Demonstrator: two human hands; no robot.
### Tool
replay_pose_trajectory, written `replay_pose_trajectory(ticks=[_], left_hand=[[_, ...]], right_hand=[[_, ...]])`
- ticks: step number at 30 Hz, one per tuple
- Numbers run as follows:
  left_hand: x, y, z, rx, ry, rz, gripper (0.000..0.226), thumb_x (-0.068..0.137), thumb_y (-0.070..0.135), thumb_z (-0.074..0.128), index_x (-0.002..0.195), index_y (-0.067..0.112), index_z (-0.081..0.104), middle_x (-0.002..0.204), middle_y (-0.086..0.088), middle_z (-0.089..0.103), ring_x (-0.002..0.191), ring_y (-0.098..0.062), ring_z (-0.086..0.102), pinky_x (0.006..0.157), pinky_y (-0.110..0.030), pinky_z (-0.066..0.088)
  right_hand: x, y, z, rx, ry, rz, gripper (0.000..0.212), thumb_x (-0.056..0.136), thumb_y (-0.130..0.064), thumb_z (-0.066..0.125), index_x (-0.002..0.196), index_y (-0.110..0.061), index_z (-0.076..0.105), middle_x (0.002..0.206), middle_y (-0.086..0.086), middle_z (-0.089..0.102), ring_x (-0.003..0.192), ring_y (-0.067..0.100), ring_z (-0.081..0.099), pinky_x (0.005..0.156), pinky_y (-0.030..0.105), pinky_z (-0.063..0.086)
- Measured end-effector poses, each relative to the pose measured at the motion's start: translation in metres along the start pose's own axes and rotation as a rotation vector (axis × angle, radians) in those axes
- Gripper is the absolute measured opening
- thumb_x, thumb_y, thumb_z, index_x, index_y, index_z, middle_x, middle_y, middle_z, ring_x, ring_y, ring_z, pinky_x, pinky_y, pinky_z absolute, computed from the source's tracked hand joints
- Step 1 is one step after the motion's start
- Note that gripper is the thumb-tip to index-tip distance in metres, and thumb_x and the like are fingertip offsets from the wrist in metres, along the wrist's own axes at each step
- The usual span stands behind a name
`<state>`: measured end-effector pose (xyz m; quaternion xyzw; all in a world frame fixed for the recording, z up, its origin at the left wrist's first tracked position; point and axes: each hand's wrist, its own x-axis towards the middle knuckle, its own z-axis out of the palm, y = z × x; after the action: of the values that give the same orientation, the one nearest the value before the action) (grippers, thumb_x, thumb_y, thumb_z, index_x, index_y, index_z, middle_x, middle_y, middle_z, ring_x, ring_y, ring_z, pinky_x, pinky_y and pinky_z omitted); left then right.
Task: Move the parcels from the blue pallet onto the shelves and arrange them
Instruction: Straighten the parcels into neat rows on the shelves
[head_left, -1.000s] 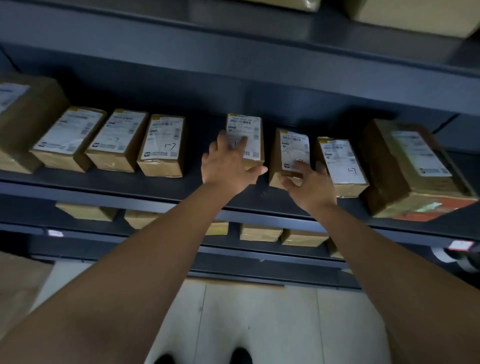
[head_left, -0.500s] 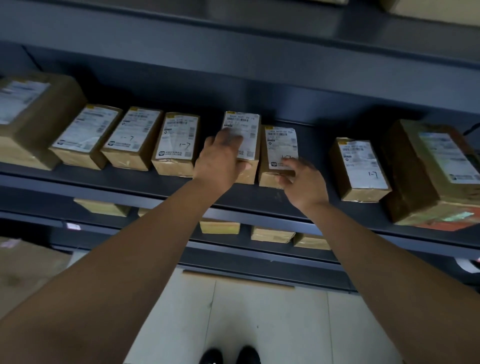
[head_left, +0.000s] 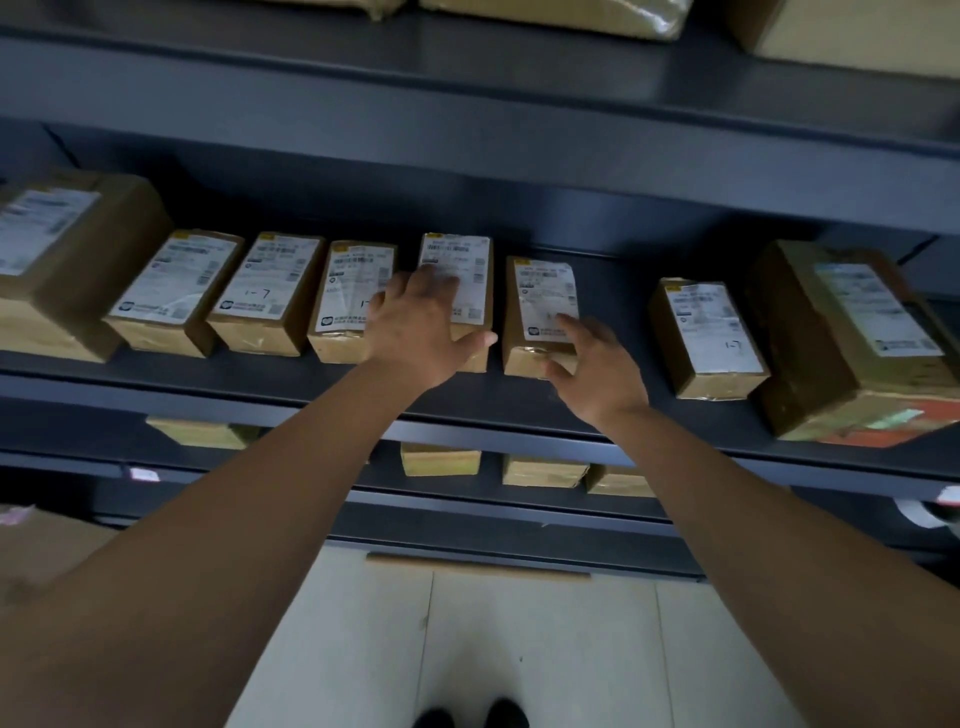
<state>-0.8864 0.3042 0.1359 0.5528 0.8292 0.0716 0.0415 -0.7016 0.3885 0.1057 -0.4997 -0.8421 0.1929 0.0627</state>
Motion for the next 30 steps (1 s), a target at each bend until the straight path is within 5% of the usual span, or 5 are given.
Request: replay_pose_trajectory(ticks=[12,18,22,26,30], left_hand=[[0.005,0.109,-0.014,0.020,0.002,0.171,0.072,0.090,0.061,0.046,0.147,0.020,0.031,0.155,-0.007,0.023,0.143,-0.029,0.016,0.114,-0.045,0.020],[0.004,0.198,0.014,-0.039,-0.084,0.249,0.067,0.092,0.051,0.051,0.149,0.022,0.028,0.156,-0.007,0.024,0.142,-0.029,0.021,0.112,-0.045,0.025],[0.010,0.241,0.042,-0.024,-0.126,0.275,0.062,0.094,0.037,0.053,0.149,0.024,0.027,0.158,-0.006,0.019,0.141,-0.030,0.022,0.110,-0.046,0.031],[0.018,0.265,0.070,-0.043,-0.201,0.227,0.059,0.099,0.025,0.046,0.152,0.027,0.020,0.162,-0.002,0.006,0.146,-0.028,0.012,0.113,-0.046,0.029],[0.017,0.273,0.079,-0.062,-0.082,0.196,0.050,0.099,0.018,0.046,0.147,0.025,0.034,0.157,-0.004,0.024,0.138,-0.031,0.030,0.104,-0.048,0.041]], right_hand=[[-0.034,0.084,-0.107,-0.282,0.272,0.101,0.060,0.089,-0.037,0.059,0.143,-0.016,0.042,0.147,0.019,0.037,0.131,0.039,0.037,0.106,0.046,0.035],[-0.050,0.164,-0.145,-0.337,0.174,0.287,0.085,0.085,-0.073,0.040,0.152,-0.024,0.022,0.160,0.013,0.013,0.148,0.032,0.008,0.117,0.052,0.008],[-0.050,0.208,-0.148,-0.367,0.145,0.238,0.098,0.072,-0.087,0.013,0.152,-0.031,0.020,0.161,0.011,0.011,0.148,0.030,0.004,0.118,0.056,0.002],[-0.044,0.239,-0.142,-0.350,0.120,0.160,0.094,0.072,-0.088,0.012,0.151,-0.038,0.015,0.162,0.009,0.008,0.149,0.029,0.001,0.116,0.061,-0.002],[-0.039,0.246,-0.136,-0.388,0.132,0.079,0.103,0.066,-0.093,0.006,0.152,-0.036,0.012,0.162,0.008,0.007,0.148,0.029,0.004,0.115,0.061,0.002]])
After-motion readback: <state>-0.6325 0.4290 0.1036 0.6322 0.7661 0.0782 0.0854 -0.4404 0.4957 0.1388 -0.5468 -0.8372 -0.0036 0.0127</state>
